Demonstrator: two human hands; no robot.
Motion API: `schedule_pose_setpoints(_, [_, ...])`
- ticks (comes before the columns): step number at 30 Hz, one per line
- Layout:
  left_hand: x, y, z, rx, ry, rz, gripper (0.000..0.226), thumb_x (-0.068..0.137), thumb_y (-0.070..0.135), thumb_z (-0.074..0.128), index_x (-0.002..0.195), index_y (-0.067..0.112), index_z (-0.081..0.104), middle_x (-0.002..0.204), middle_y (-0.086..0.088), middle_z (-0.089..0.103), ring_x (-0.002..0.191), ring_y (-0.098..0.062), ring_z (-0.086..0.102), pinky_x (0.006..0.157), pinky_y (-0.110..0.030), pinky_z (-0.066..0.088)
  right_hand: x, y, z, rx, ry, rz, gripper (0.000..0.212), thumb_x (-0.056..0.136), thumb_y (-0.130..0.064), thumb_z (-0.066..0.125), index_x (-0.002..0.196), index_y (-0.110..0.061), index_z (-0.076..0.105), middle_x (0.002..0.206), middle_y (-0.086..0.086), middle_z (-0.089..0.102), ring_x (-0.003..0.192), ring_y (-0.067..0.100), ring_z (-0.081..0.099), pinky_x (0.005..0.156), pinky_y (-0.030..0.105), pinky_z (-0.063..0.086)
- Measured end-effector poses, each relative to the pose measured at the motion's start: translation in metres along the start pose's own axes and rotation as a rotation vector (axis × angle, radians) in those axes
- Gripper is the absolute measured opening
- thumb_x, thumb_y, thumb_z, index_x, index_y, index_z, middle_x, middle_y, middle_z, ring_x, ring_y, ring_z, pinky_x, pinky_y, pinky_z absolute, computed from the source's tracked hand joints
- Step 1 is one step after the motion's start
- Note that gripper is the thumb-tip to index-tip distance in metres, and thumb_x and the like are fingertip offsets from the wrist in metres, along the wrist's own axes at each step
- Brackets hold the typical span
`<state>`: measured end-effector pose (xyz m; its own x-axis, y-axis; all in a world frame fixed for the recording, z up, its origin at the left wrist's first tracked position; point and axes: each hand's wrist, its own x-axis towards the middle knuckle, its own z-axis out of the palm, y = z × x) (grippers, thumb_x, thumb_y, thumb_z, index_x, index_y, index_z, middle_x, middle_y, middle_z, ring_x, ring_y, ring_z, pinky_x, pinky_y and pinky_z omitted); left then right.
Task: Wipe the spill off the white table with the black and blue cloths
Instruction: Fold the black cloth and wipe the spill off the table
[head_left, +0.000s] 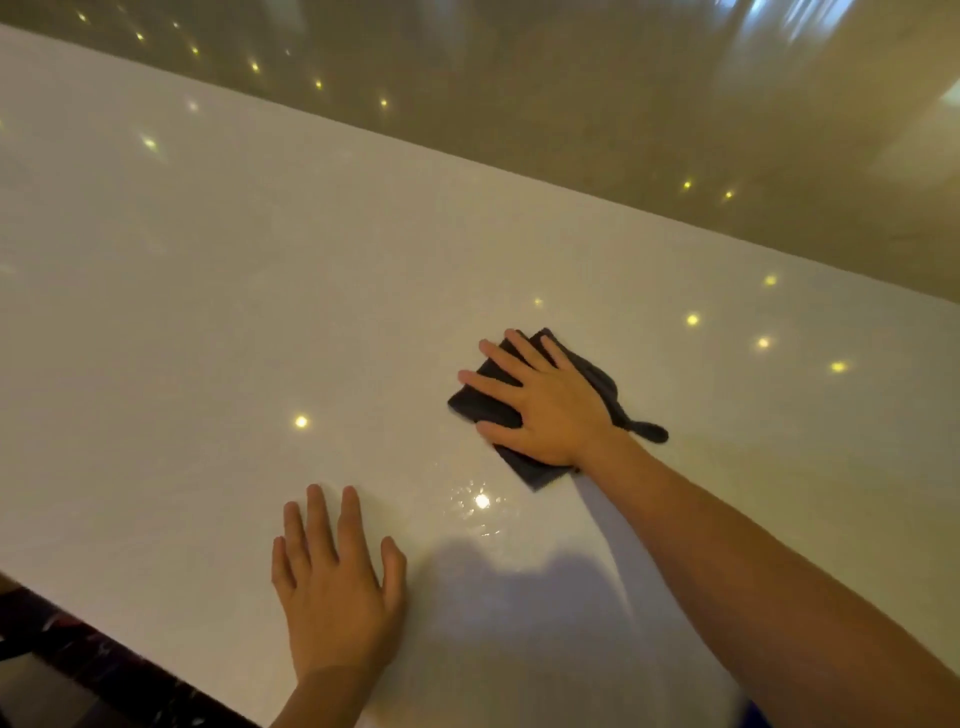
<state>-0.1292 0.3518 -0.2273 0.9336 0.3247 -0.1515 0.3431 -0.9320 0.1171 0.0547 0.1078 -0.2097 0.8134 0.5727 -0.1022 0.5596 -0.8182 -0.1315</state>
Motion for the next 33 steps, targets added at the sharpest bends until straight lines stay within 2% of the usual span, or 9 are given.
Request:
schedule_pose_setpoints(3, [-0.001, 0.005, -0.002, -0.007, 0.004, -0.008, 0.078, 0.091, 0.063, 0.005, 0.154, 0.023, 0.024, 0.165, -0.012, 0.017, 0.152, -0.035, 0.009, 0.121, -0.052, 0.012, 0.007, -0.060, 0.010, 0.089, 0.098, 0.577, 0.071, 0.096, -0.063, 0.026, 0.161, -0.036, 0.020, 0.171, 0.011, 0.015, 0.156, 0.041, 0.006, 0.123, 0.065, 0.004])
schedule_pose_setpoints(5, [-0.002, 0.007, -0.004, 0.019, -0.028, -0.014, 0.077, 0.090, 0.061, 0.007, 0.156, 0.022, 0.019, 0.166, -0.012, 0.011, 0.153, -0.034, 0.004, 0.123, -0.052, 0.009, 0.003, -0.106, 0.017, 0.141, 0.093, 0.651, 0.073, 0.097, -0.063, 0.022, 0.162, -0.031, 0.019, 0.171, 0.016, 0.014, 0.155, 0.047, 0.004, 0.121, 0.070, 0.005])
schedule_pose_setpoints(11, [-0.006, 0.008, -0.009, 0.005, -0.029, 0.006, 0.076, 0.091, 0.059, 0.003, 0.155, 0.020, 0.016, 0.165, -0.015, 0.012, 0.152, -0.037, 0.004, 0.123, -0.053, 0.009, -0.075, -0.062, 0.020, -0.035, -0.020, -0.293, 0.063, 0.099, -0.065, 0.035, 0.158, -0.045, 0.023, 0.171, -0.005, 0.022, 0.158, 0.035, 0.005, 0.126, 0.057, -0.001])
schedule_pose_setpoints(13, [-0.008, 0.003, -0.009, -0.025, -0.029, 0.036, 0.072, 0.092, 0.055, 0.013, 0.154, 0.018, 0.020, 0.164, -0.017, 0.016, 0.151, -0.038, 0.007, 0.122, -0.055, 0.011, -0.089, -0.037, 0.014, -0.042, -0.033, -0.051, 0.063, 0.099, -0.066, 0.034, 0.158, -0.047, 0.023, 0.171, -0.005, 0.019, 0.158, 0.033, 0.003, 0.127, 0.055, -0.001])
schedule_pose_setpoints(18, [-0.007, 0.002, -0.009, -0.052, -0.038, 0.064, 0.071, 0.094, 0.052, 0.016, 0.156, 0.016, 0.016, 0.165, -0.019, 0.012, 0.152, -0.038, 0.004, 0.122, -0.055, 0.009, -0.073, -0.099, 0.020, 0.144, 0.142, 1.094, 0.070, 0.101, -0.062, 0.025, 0.163, -0.031, 0.015, 0.171, 0.013, 0.014, 0.156, 0.046, 0.004, 0.123, 0.066, 0.007])
schedule_pose_setpoints(22, [-0.010, -0.003, -0.020, -0.070, -0.083, 0.109, 0.069, 0.098, 0.052, 0.012, 0.157, 0.017, 0.008, 0.166, -0.017, 0.002, 0.152, -0.037, -0.002, 0.123, -0.053, 0.004, -0.106, -0.183, 0.044, 0.141, 0.137, 0.539, 0.067, 0.100, -0.062, 0.029, 0.160, -0.033, 0.024, 0.170, 0.010, 0.022, 0.155, 0.045, 0.011, 0.121, 0.069, 0.015])
schedule_pose_setpoints(25, [-0.013, -0.011, -0.034, -0.131, -0.150, 0.155, 0.067, 0.100, 0.048, 0.022, 0.157, 0.016, 0.008, 0.166, -0.014, -0.003, 0.152, -0.036, -0.006, 0.124, -0.050, 0.000, -0.168, -0.158, 0.043, 0.029, 0.038, 0.208, 0.065, 0.101, -0.065, 0.031, 0.161, -0.043, 0.017, 0.172, 0.001, 0.014, 0.158, 0.037, 0.002, 0.126, 0.061, 0.001])
schedule_pose_setpoints(30, [-0.038, -0.031, -0.058, -0.422, -0.196, 0.289, 0.051, 0.098, 0.039, 0.048, 0.142, 0.011, 0.047, 0.149, -0.017, 0.044, 0.132, -0.033, 0.043, 0.111, -0.047, 0.034, -0.172, -0.190, 0.038, 0.177, 0.136, 1.070, 0.073, 0.100, -0.061, 0.034, 0.163, -0.030, 0.015, 0.171, 0.015, 0.013, 0.155, 0.046, 0.006, 0.123, 0.067, 0.006])
schedule_pose_setpoints(33, [-0.078, -0.032, -0.060, -0.589, -0.400, 0.284, 0.038, 0.100, 0.032, 0.047, 0.124, 0.007, 0.062, 0.124, -0.015, 0.063, 0.110, -0.024, 0.059, 0.102, -0.039, 0.048, -0.152, -0.253, 0.041, 0.262, 0.069, 1.030, 0.081, 0.099, -0.066, 0.028, 0.164, -0.025, 0.004, 0.171, 0.019, -0.001, 0.155, 0.049, -0.004, 0.121, 0.067, -0.006])
